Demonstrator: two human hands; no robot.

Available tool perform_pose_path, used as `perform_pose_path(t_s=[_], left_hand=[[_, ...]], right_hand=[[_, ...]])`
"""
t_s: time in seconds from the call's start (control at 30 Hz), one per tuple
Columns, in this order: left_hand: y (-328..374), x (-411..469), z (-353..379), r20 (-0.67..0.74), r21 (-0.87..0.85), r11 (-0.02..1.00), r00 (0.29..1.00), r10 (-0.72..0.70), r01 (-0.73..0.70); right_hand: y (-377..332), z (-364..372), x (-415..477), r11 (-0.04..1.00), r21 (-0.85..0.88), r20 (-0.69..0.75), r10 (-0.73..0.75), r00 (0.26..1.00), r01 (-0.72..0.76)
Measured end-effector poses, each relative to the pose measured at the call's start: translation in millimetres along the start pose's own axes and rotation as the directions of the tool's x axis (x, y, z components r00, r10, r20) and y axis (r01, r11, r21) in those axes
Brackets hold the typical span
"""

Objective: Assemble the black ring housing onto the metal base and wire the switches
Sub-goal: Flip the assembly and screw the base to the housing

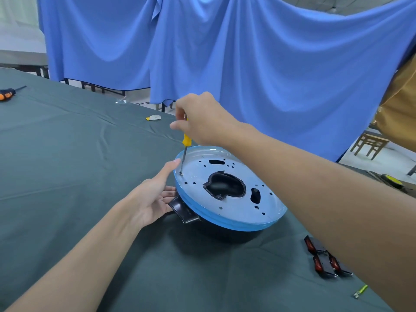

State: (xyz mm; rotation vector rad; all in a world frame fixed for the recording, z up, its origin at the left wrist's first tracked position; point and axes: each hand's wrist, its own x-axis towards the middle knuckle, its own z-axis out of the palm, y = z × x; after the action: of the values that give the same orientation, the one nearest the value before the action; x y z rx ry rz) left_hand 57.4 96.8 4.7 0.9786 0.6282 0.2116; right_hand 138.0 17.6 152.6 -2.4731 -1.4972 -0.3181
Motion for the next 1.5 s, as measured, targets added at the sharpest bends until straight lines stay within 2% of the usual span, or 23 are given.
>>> perform_pose_path(t_s=[0.1, 0.2, 0.27, 0.43, 0.73, 0.83, 0.9, 0.97, 1.1, 1.2, 1.3, 1.4, 1.5], left_hand=[[0.5, -0.6, -0.7, 0.003, -0.006, 1.000, 1.000, -0.007, 0.007], [0.5, -0.3, -0.9, 0.003, -0.020, 1.000, 1.000, -0.013, 0.013], [0.2, 0.2, -0.6, -0.002, -0.017, 1.000, 1.000, -0.017, 0.017], [0.4, -0.2, -0.2, -0.010, -0.016, 1.000, 1.000, -0.015, 0.015], [-0.6, -0.3, 0.3, -0.021, 0.001, 1.000, 1.000, -0.006, 0.006], [-0.8, -0.1, 0.3, -0.018, 0.008, 1.000, 1.000, -0.002, 0.002], [-0.7, 0.1, 0.2, -0.018, 0.003, 1.000, 1.000, 0.001, -0.001], [-0.3, 0.1, 0.5, -0.015, 0.000, 1.000, 1.000, 0.003, -0.003], [-1.4, 0.0, -0.2, -0.009, 0.006, 1.000, 1.000, 0.008, -0.008], [-1.8, -0.5, -0.3, -0.013, 0.010, 1.000, 1.000, 0.011, -0.011], [-1.5, 0.4, -0.1, -0.015, -0.002, 1.000, 1.000, 0.019, -0.019], [-1.9, 1.4, -0.1, -0.016, -0.007, 1.000, 1.000, 0.023, -0.023], [-2.4, 1.3, 0.4, -0.019, -0.001, 1.000, 0.999, 0.026, -0.026]], right_hand=[[-6.0, -3.4, -3.2, 0.999, -0.052, 0.063, -0.006, 0.998, 0.009], [-8.6, -15.0, -5.7, 0.999, -0.007, 0.209, 0.054, 0.976, -0.054], [-9.5, -20.1, -6.7, 0.998, 0.008, 0.240, 0.058, 0.969, -0.062], [-0.5, -18.2, -1.1, 0.998, -0.053, 0.144, -0.014, 0.989, 0.021], [12.7, -4.5, 3.2, 0.992, -0.074, 0.059, 0.103, 0.993, -0.098], [10.1, -8.7, -1.4, 0.985, -0.131, 0.149, 0.135, 0.980, -0.116], [4.6, -16.3, -2.9, 0.981, -0.179, 0.248, 0.115, 0.962, -0.071], [0.8, -20.0, -1.5, 0.986, -0.168, 0.285, 0.069, 0.956, -0.021], [0.2, -10.8, 1.9, 0.984, -0.170, 0.160, -0.018, 0.987, 0.045], [3.1, -4.5, 2.1, 0.981, -0.192, 0.075, 0.051, 0.996, -0.036], [1.8, -11.5, 2.2, 0.978, -0.184, 0.156, 0.128, 0.979, -0.098], [-1.3, -19.6, 1.4, 0.973, -0.228, 0.285, 0.099, 0.953, -0.032], [-5.1, -20.7, -3.0, 0.978, -0.208, 0.287, 0.054, 0.956, 0.007]])
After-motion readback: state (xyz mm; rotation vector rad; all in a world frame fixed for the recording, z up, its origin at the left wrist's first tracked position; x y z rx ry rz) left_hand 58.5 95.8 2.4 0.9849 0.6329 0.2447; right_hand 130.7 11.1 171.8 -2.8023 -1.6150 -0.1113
